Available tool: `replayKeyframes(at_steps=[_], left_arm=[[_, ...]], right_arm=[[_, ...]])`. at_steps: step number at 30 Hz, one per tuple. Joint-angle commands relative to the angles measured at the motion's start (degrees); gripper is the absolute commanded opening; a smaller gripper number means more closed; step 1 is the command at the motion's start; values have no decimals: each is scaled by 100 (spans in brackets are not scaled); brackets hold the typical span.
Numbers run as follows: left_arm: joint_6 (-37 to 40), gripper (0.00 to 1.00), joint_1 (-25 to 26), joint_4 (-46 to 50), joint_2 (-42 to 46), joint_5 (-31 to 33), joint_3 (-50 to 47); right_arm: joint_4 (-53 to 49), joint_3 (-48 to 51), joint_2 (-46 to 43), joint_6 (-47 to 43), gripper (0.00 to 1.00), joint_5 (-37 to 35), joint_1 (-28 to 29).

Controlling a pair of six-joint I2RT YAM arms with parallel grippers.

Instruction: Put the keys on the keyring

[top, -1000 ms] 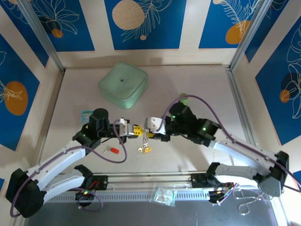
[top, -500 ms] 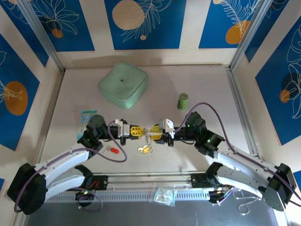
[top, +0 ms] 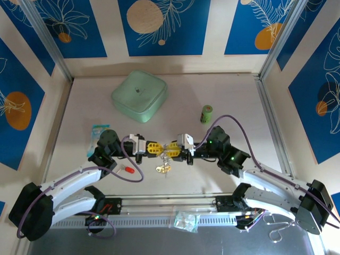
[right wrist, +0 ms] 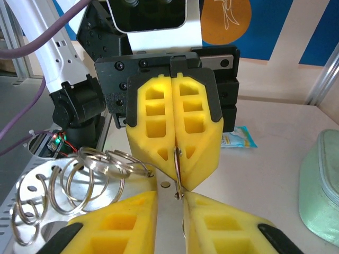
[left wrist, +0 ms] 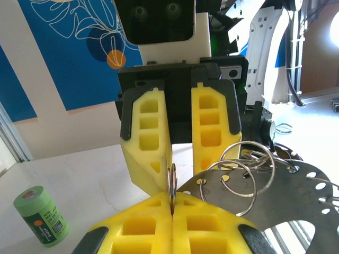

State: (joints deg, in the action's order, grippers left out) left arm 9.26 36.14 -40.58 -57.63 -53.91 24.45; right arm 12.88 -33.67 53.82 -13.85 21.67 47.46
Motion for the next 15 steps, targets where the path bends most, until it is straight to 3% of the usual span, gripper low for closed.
replayKeyframes(at_steps=[1, 15], left_arm=[[-91, 0, 46, -372, -21, -243, -36], [27, 0, 44, -250, 23, -243, -28]], right_arm=[[201, -216, 50, 49, 19, 66, 57], [-172, -260, -143, -195, 24, -198, 57]])
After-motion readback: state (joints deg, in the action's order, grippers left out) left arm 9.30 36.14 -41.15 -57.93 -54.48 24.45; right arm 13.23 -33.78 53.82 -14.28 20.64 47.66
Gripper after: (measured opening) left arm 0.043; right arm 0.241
